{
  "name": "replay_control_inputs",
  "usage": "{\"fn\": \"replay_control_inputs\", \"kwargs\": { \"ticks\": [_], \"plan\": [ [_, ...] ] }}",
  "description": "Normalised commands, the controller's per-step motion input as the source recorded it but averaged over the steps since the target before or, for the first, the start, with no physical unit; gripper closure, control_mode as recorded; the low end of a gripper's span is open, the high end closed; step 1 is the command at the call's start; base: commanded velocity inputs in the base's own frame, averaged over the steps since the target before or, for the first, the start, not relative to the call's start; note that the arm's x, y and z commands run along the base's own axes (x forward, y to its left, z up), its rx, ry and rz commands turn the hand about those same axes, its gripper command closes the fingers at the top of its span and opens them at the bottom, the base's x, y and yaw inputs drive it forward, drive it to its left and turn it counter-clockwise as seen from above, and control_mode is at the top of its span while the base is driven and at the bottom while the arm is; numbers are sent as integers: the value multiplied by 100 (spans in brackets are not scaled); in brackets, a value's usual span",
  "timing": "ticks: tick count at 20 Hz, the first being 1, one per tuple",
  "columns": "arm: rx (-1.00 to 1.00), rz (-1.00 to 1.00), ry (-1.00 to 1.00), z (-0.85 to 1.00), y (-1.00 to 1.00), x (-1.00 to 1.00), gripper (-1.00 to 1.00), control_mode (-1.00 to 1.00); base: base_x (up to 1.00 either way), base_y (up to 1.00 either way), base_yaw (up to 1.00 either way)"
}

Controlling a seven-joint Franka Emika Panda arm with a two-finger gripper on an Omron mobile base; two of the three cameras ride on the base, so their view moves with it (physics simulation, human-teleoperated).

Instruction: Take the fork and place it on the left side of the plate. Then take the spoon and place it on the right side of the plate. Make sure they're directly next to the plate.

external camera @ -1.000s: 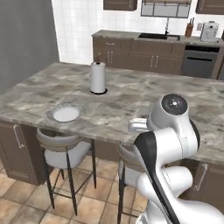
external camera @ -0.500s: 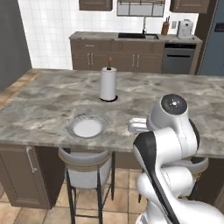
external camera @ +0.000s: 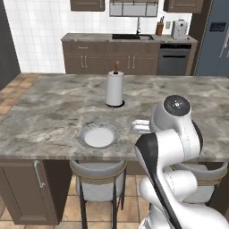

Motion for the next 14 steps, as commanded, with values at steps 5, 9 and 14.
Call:
{"fn": "replay_control_inputs", "kwargs": {
  "ticks": [5,9,14],
  "plan": [
    [0,0,0,0,0,0,100,100,74,2,-6],
    [0,0,0,0,0,0,100,100,68,6,-5],
    [1,-2,17,-75,2,81,100,-100,0,0,0]
  ]
}}
